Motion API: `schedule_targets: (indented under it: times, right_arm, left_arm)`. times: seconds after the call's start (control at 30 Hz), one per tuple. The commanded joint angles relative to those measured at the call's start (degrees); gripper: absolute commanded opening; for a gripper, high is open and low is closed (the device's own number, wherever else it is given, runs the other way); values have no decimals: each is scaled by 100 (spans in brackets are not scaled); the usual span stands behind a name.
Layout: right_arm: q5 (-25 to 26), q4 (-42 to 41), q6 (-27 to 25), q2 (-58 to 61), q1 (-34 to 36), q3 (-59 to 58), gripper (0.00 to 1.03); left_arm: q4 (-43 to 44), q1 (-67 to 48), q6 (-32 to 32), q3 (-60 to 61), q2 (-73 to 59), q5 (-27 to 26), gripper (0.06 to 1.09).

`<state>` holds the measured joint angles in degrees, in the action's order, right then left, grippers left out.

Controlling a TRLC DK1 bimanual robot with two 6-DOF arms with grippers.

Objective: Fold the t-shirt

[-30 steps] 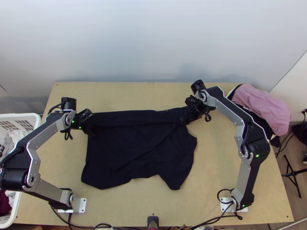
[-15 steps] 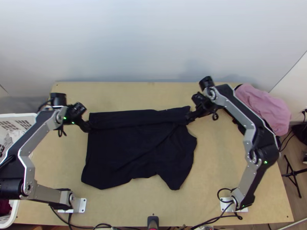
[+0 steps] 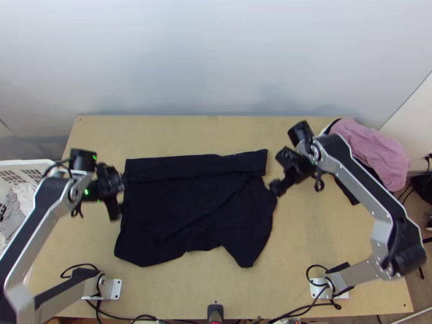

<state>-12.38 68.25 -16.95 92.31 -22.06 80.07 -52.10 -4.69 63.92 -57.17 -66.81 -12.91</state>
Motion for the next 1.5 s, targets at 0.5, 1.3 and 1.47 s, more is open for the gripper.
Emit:
schedule_targets:
  times: [0.5,1.3,1.47]
  right_arm:
    - [52,329,-353,-1189,-1995,-1767,96]
    - [131,-488,262,-1066,-2566,-2259,88]
    - [245,-620,298,-987,-2619,-2330,88]
  left_arm:
    - [-653,-2555,-222,1217,1029,755,101]
    - [-582,-4462,-2419,1990,809,1361,98]
    - [-565,-4559,-2542,2131,915,1510,98]
